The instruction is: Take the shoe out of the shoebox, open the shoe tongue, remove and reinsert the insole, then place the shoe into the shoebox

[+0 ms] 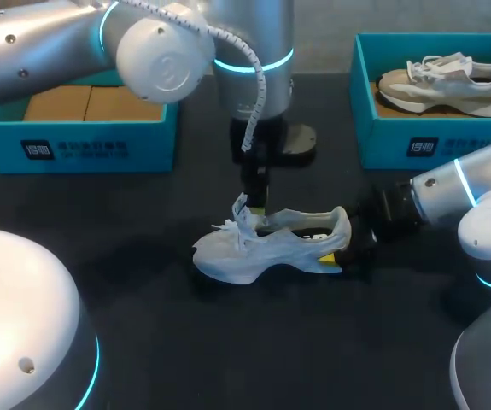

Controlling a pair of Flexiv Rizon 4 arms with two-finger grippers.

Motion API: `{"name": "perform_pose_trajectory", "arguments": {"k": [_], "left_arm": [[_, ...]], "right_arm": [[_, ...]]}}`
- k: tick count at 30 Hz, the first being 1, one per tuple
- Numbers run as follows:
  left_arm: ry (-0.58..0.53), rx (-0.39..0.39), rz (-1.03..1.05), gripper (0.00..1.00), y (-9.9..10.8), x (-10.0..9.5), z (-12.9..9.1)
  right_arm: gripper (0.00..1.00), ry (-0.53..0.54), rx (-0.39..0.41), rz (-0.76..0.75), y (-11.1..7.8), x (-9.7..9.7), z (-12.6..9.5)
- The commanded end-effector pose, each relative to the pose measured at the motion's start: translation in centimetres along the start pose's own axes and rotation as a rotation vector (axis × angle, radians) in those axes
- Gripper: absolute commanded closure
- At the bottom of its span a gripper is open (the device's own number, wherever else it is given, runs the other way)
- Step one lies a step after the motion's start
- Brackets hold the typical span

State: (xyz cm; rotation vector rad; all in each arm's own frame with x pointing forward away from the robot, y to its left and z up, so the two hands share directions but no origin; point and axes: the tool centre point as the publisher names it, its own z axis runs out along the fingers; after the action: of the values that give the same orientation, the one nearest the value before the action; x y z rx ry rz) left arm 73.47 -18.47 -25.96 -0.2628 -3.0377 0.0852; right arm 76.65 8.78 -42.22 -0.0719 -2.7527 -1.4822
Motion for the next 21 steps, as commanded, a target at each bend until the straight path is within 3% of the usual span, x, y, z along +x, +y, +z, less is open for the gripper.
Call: {"name": "perform_pose_trajectory", "arguments": {"k": [1,13,21], "left_arm": [[-0.001,0.001,0.001,1.00,0.0,0.0,0.0],[-0.001,0.001,0.001,1.00,0.0,0.0,0.0],[0.055,0.033,-0.018,1.00,-1.8,-0.1,2.5]], "right_arm": [[1.00,-0.002,0.004,0.000,0.0,0.0,0.2],[1.00,-0.002,0.004,0.000,0.0,0.0,0.2],[1.00,-0.002,0.004,0.000,0.0,0.0,0.2]]}}
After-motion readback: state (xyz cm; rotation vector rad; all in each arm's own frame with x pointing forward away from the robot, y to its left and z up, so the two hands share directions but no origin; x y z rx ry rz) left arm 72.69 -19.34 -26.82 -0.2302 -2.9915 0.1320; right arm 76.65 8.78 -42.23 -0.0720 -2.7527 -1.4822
